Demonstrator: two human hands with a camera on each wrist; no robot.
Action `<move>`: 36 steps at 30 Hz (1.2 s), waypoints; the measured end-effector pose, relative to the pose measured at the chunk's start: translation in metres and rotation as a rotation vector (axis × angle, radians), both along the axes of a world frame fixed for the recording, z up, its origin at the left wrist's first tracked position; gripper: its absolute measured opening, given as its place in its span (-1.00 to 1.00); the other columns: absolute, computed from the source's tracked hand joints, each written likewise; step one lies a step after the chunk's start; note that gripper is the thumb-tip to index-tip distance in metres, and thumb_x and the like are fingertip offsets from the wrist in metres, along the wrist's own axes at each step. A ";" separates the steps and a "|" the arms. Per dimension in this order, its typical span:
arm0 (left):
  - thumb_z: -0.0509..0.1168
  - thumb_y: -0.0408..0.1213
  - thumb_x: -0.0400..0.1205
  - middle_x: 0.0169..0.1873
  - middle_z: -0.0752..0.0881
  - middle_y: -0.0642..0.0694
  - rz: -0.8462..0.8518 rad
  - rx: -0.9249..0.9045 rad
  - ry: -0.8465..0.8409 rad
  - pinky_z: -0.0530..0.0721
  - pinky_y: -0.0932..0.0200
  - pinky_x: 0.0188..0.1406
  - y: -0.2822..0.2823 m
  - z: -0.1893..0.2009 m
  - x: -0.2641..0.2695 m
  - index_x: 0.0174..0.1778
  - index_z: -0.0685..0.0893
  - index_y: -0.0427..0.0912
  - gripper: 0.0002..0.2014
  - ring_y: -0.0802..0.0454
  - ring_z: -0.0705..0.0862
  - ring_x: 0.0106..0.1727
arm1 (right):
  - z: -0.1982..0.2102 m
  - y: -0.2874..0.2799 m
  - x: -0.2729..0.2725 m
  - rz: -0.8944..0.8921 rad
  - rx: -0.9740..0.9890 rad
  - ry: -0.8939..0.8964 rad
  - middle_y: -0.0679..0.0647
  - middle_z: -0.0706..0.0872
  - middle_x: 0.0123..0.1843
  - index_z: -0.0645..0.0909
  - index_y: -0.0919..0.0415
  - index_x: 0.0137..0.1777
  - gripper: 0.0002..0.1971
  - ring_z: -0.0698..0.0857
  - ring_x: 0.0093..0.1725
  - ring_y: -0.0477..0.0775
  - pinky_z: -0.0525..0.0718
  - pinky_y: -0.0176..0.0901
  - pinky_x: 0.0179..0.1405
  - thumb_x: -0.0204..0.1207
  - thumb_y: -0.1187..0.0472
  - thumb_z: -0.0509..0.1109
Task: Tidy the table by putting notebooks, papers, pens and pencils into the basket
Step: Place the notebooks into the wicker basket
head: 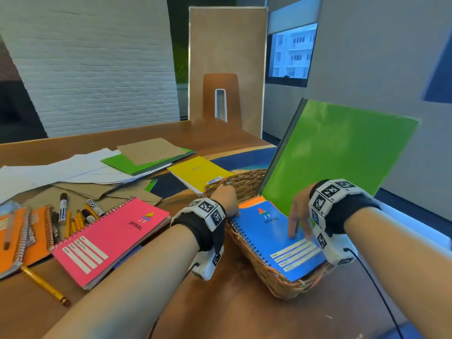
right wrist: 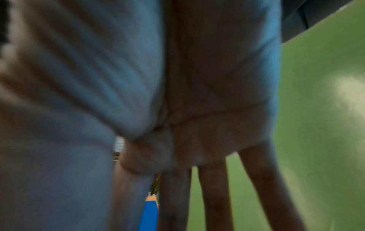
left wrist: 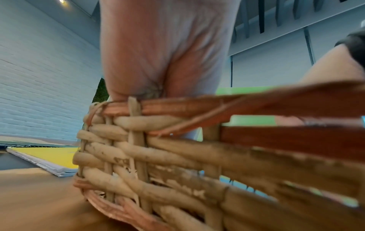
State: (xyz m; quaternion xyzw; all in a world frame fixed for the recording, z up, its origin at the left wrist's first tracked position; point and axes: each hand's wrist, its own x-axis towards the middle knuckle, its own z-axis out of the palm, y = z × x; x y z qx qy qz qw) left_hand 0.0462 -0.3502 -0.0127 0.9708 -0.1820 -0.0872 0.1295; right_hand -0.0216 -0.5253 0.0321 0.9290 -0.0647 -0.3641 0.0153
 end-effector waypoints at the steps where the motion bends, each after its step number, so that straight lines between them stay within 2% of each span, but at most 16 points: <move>1: 0.44 -0.20 0.55 0.01 0.75 -0.18 -0.013 0.002 -0.002 0.72 0.13 0.05 0.001 0.000 -0.001 0.10 0.72 -0.37 -0.68 -0.07 0.72 0.09 | -0.001 0.000 0.000 0.011 -0.009 0.116 0.20 0.56 0.44 0.52 0.32 0.43 -0.57 0.54 0.43 0.11 0.51 -0.05 0.40 0.58 0.22 0.34; 3: 0.43 -0.24 0.55 -0.05 0.75 -0.18 -0.060 -0.007 -0.003 0.71 0.15 0.00 0.002 0.000 -0.003 0.00 0.74 -0.36 -0.75 -0.07 0.72 0.05 | 0.003 0.000 -0.001 0.001 0.008 0.181 0.10 0.58 0.43 0.64 0.21 0.33 -0.47 0.52 0.46 0.09 0.49 0.05 0.45 0.37 0.02 0.53; 5: 0.43 -0.29 0.54 -0.06 0.76 -0.18 -0.127 -0.049 -0.008 0.67 0.18 -0.09 0.004 -0.001 -0.008 -0.03 0.77 -0.35 -0.81 -0.05 0.71 0.00 | 0.003 -0.007 0.003 -0.036 0.060 0.057 -0.04 0.72 0.24 0.80 -0.03 0.03 -0.37 0.69 0.23 0.03 0.65 0.02 0.27 -0.14 -0.15 0.72; 6: 0.42 -0.30 0.55 -0.03 0.77 -0.17 -0.154 -0.090 -0.023 0.66 0.18 -0.10 0.005 0.000 -0.010 0.00 0.77 -0.34 -0.81 -0.04 0.71 0.00 | 0.003 -0.005 0.004 -0.061 0.127 0.028 -0.06 0.73 0.20 0.81 -0.03 0.00 -0.41 0.72 0.13 -0.01 0.67 -0.01 0.23 -0.12 -0.13 0.72; 8: 0.37 -0.31 0.58 0.01 0.76 -0.16 -0.163 -0.209 -0.082 0.66 0.17 -0.07 0.014 0.003 -0.014 0.02 0.76 -0.29 -0.82 -0.03 0.69 0.02 | 0.010 0.009 0.004 -0.115 0.244 -0.035 0.03 0.72 0.23 0.75 0.09 0.15 -0.56 0.72 -0.03 -0.03 0.66 -0.03 0.19 0.25 0.02 0.62; 10: 0.34 -0.33 0.59 -0.03 0.75 -0.16 -0.128 -0.320 -0.152 0.63 0.15 -0.09 0.028 0.011 -0.014 -0.02 0.75 -0.26 -0.87 -0.02 0.65 -0.03 | 0.019 0.028 0.006 -0.116 0.298 -0.170 0.10 0.72 0.22 0.66 0.18 0.26 -0.63 0.73 -0.06 0.02 0.65 -0.17 -0.04 0.46 0.14 0.50; 12: 0.31 -0.35 0.59 -0.06 0.74 -0.17 -0.066 -0.374 -0.208 0.56 0.17 -0.15 0.049 0.019 -0.011 -0.06 0.75 -0.27 -0.88 0.01 0.59 -0.10 | 0.027 0.049 0.013 -0.034 0.337 -0.286 0.05 0.76 0.08 0.64 0.19 0.26 -0.66 0.74 0.02 0.04 0.56 -0.34 -0.35 0.50 0.14 0.45; 13: 0.31 -0.36 0.58 -0.06 0.74 -0.17 -0.035 -0.380 -0.227 0.55 0.17 -0.16 0.062 0.022 -0.009 -0.07 0.75 -0.27 -0.88 0.01 0.58 -0.11 | 0.029 0.060 0.017 0.000 0.368 -0.321 0.00 0.76 -0.02 0.65 0.18 0.25 -0.68 0.73 0.01 0.01 0.54 -0.35 -0.38 0.51 0.13 0.44; 17: 0.30 -0.37 0.58 -0.05 0.77 -0.20 0.090 -0.309 -0.242 0.58 0.15 -0.11 0.120 0.028 -0.001 -0.09 0.77 -0.31 -0.86 -0.06 0.67 -0.05 | 0.032 0.107 0.035 0.167 0.436 -0.437 -0.06 0.73 -0.05 0.69 0.12 0.19 -0.72 0.66 0.00 -0.06 0.63 -0.25 -0.03 0.50 0.10 0.45; 21: 0.28 -0.40 0.58 -0.05 0.78 -0.22 0.253 -0.241 -0.204 0.59 0.15 -0.05 0.178 0.025 0.001 -0.06 0.78 -0.35 -0.82 -0.12 0.70 0.04 | 0.025 0.152 0.052 0.202 0.521 -0.415 -0.05 0.75 -0.15 0.71 0.19 0.16 -0.73 0.67 -0.26 -0.21 0.56 -0.45 -0.43 0.50 0.12 0.46; 23: 0.28 -0.37 0.58 -0.14 0.74 -0.24 0.341 -0.169 -0.156 0.57 0.14 -0.14 0.205 0.020 0.002 -0.15 0.76 -0.31 -0.85 -0.15 0.67 -0.07 | 0.018 0.172 0.057 0.172 0.544 -0.376 0.02 0.77 -0.20 0.71 0.31 0.13 -0.71 0.70 -0.34 -0.15 0.63 -0.41 -0.47 0.50 0.14 0.46; 26: 0.28 -0.31 0.58 -0.20 0.68 -0.24 0.460 -0.071 -0.085 0.50 0.18 -0.29 0.239 0.015 -0.002 -0.21 0.65 -0.21 -0.92 -0.10 0.57 -0.18 | 0.005 0.202 0.060 0.153 0.563 -0.297 0.22 0.78 -0.05 0.68 0.47 0.12 -0.66 0.71 -0.35 0.00 0.63 -0.36 -0.53 0.56 0.14 0.39; 28: 0.29 -0.28 0.60 -0.07 0.72 -0.32 0.537 -0.087 -0.030 0.59 0.12 -0.18 0.258 0.011 -0.006 -0.04 0.67 -0.31 -0.84 -0.18 0.65 -0.05 | -0.004 0.221 0.063 0.161 0.560 -0.237 0.28 0.77 0.08 0.68 0.47 0.14 -0.56 0.71 -0.20 0.11 0.65 -0.28 -0.46 0.59 0.03 0.34; 31: 0.21 -0.13 0.67 0.14 0.70 -0.34 0.620 -0.053 0.018 0.49 -0.06 0.35 0.280 0.003 -0.010 0.24 0.59 -0.40 -0.60 -0.19 0.64 0.25 | -0.023 0.246 0.066 0.091 0.561 -0.112 0.34 0.74 0.13 0.60 0.47 0.19 -0.32 0.73 -0.32 0.10 0.66 -0.20 -0.46 0.55 -0.25 0.21; 33: 0.14 -0.04 0.70 0.23 0.65 -0.34 0.634 -0.040 0.067 0.43 -0.03 0.39 0.288 -0.001 -0.014 0.32 0.52 -0.39 -0.53 -0.19 0.60 0.31 | -0.036 0.261 0.068 0.014 0.571 -0.057 0.38 0.73 0.15 0.56 0.51 0.20 -0.20 0.76 -0.24 0.17 0.71 -0.13 -0.33 0.49 -0.35 0.18; 36: 0.22 0.03 0.66 0.30 0.61 -0.28 0.587 -0.025 0.102 0.51 0.08 0.23 0.294 -0.007 -0.016 0.39 0.46 -0.33 -0.46 -0.16 0.59 0.30 | -0.048 0.275 0.072 0.060 0.522 -0.153 0.36 0.68 0.24 0.57 0.48 0.24 -0.21 0.69 0.19 0.31 0.63 0.12 0.24 0.50 -0.34 0.19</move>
